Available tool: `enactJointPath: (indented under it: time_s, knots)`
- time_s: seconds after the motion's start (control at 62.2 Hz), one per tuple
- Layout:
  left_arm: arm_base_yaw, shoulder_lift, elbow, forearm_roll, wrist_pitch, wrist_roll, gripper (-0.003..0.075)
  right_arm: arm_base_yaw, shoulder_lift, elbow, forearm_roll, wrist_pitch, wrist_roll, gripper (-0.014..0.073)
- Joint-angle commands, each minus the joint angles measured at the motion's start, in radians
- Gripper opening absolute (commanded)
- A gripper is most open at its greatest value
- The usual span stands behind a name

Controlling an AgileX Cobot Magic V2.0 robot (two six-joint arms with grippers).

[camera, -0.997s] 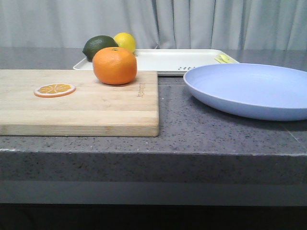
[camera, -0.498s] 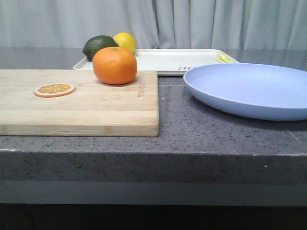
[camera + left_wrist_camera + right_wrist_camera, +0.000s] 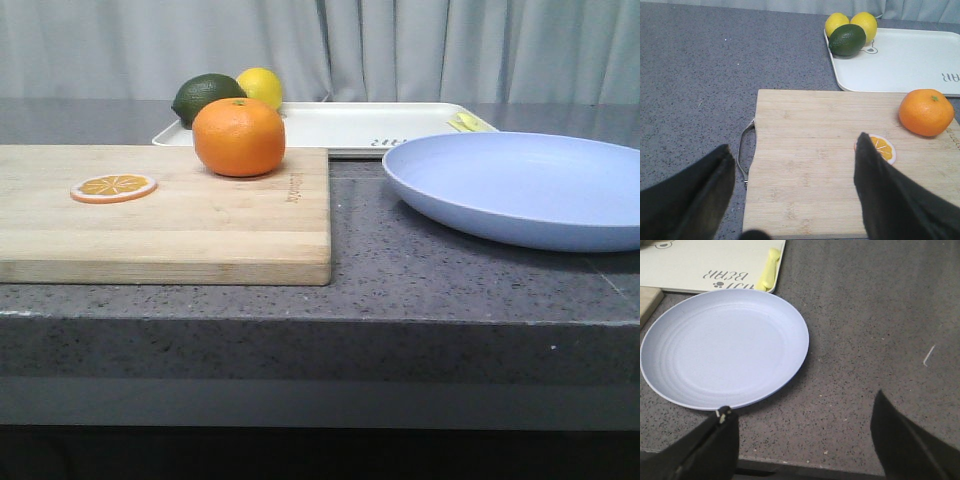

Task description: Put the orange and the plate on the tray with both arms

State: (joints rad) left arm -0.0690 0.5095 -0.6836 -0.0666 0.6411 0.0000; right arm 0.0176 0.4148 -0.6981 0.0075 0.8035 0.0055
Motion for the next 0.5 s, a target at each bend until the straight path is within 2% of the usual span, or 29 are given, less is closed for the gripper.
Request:
enactJointPath:
  time_s: [0.0, 0.096, 0.354, 0.482]
  knots:
    - [-0.007, 0.011, -0.028, -0.004, -0.082, 0.0, 0.0568, 0.0, 0.026, -0.046, 0.0, -0.032, -0.021, 0.058]
    - [-0.038, 0.011, -0.028, -0.016, -0.06, 0.0, 0.0568, 0.0, 0.041, -0.068, 0.021, 0.02, -0.057, 0.058]
    - [-0.19, 0.109, -0.074, -0.016, -0.062, 0.028, 0.0568, 0.006, 0.055, -0.087, 0.239, 0.081, -0.236, 0.058]
    - [-0.274, 0.226, -0.143, -0.014, -0.074, 0.03, 0.0568, 0.041, 0.055, -0.087, 0.25, 0.084, -0.244, 0.0575]
